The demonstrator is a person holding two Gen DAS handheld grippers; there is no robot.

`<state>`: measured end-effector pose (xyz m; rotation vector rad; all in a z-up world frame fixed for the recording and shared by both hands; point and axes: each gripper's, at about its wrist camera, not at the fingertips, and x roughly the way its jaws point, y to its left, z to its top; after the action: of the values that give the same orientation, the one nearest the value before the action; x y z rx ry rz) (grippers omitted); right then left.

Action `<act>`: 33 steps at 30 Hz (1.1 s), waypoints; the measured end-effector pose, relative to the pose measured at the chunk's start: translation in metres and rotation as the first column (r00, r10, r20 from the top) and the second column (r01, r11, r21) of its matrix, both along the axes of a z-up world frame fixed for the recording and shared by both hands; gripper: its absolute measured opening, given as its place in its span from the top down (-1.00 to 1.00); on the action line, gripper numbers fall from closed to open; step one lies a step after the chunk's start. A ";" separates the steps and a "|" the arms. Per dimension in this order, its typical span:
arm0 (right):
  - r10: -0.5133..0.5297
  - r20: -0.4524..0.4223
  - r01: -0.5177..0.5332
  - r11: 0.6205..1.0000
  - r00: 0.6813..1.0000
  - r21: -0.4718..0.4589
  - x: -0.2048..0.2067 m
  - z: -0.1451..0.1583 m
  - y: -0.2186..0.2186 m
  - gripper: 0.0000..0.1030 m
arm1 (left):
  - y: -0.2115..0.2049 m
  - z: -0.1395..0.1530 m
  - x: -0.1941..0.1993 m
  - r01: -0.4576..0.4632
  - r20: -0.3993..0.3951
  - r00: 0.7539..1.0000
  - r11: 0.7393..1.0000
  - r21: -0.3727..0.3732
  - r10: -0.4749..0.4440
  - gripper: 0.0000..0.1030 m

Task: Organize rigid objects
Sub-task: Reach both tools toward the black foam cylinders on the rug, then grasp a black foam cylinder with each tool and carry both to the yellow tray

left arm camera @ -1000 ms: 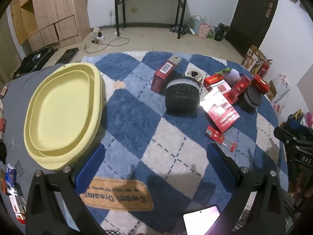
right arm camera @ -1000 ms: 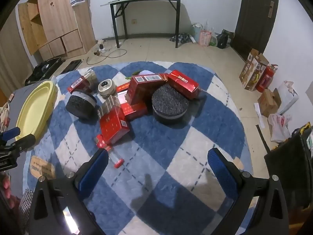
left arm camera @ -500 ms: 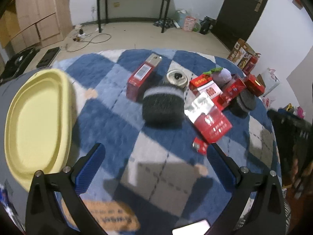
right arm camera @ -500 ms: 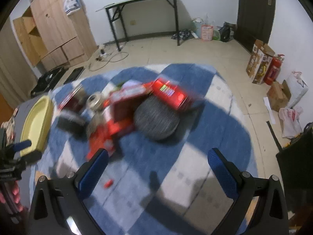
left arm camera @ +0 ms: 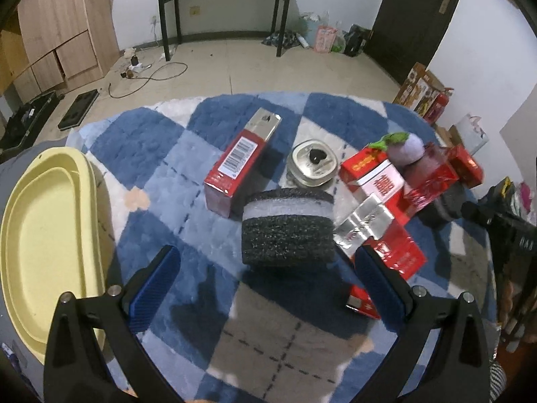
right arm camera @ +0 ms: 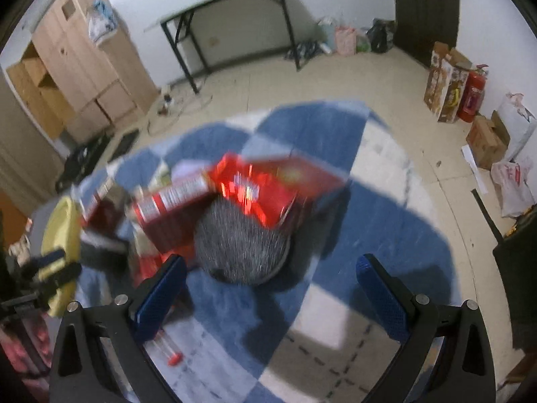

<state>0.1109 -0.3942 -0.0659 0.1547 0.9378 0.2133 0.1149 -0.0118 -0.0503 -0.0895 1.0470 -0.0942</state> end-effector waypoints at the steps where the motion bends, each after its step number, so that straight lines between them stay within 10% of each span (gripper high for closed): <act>1: 0.004 0.002 -0.004 1.000 1.000 -0.007 0.001 -0.003 0.003 -0.99 | -0.001 -0.002 0.002 0.002 -0.004 1.000 1.000 -0.005 -0.002 -1.00; 9: 0.039 0.036 -0.037 0.997 0.999 -0.062 0.026 -0.012 0.022 -0.99 | -0.009 -0.017 0.026 0.005 -0.012 1.000 1.000 -0.016 -0.005 -0.97; 15: 0.056 0.033 -0.052 0.993 0.998 -0.108 0.040 -0.025 0.031 -0.78 | 0.000 -0.031 0.029 -0.033 -0.085 0.996 0.992 -0.121 0.023 -0.35; 18: 0.114 0.062 -0.107 0.989 0.992 -0.099 0.038 -0.022 0.034 -0.40 | 0.012 -0.028 0.025 -0.064 -0.073 0.996 0.984 -0.165 0.053 -0.35; 33: 0.130 0.066 -0.124 0.989 0.989 -0.083 -0.049 0.018 -0.021 -0.39 | 0.034 0.018 -0.022 0.045 0.023 0.999 0.993 -0.108 -0.042 -0.34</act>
<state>0.0621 -0.4150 -0.0475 0.0148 0.8838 0.2975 0.0926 0.0224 -0.0320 -0.1636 1.0232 -0.1912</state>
